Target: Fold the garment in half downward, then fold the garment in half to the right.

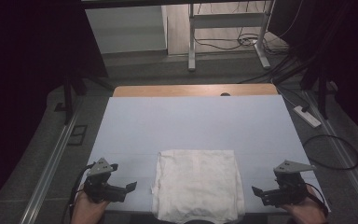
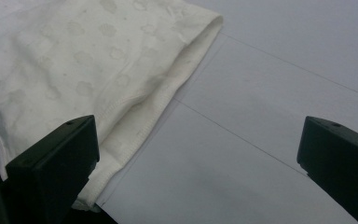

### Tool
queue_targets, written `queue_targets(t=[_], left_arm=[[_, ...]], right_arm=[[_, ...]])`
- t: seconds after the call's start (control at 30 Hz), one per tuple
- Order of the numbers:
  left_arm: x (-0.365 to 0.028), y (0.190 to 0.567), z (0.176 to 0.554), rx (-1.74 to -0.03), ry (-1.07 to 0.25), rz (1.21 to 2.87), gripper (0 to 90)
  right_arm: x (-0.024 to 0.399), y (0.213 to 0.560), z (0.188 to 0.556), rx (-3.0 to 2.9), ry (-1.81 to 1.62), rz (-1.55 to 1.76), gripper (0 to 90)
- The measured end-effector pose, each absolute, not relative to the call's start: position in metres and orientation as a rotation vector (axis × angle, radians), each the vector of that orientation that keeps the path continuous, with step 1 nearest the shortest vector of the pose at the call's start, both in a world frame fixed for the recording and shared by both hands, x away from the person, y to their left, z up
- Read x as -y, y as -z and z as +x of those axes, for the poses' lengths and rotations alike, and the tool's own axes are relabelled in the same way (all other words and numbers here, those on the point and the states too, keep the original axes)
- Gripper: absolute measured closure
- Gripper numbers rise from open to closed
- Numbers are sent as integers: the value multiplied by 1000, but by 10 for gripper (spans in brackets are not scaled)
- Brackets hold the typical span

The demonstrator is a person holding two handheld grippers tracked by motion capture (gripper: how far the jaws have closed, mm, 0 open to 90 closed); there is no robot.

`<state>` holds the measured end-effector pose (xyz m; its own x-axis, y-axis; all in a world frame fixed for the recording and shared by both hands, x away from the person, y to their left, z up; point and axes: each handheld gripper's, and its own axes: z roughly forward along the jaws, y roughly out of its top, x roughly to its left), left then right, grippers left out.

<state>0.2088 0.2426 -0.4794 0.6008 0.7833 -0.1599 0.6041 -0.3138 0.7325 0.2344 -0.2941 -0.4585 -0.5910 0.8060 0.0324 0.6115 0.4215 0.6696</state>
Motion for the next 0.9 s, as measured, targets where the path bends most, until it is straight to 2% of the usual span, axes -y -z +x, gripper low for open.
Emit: queue_targets(t=[0.9], left_arm=[[-250, 480, 207, -1127, -275, 2081, 0]], right_arm=[[302, 455, 226, -2352, -939, 1265, 0]])
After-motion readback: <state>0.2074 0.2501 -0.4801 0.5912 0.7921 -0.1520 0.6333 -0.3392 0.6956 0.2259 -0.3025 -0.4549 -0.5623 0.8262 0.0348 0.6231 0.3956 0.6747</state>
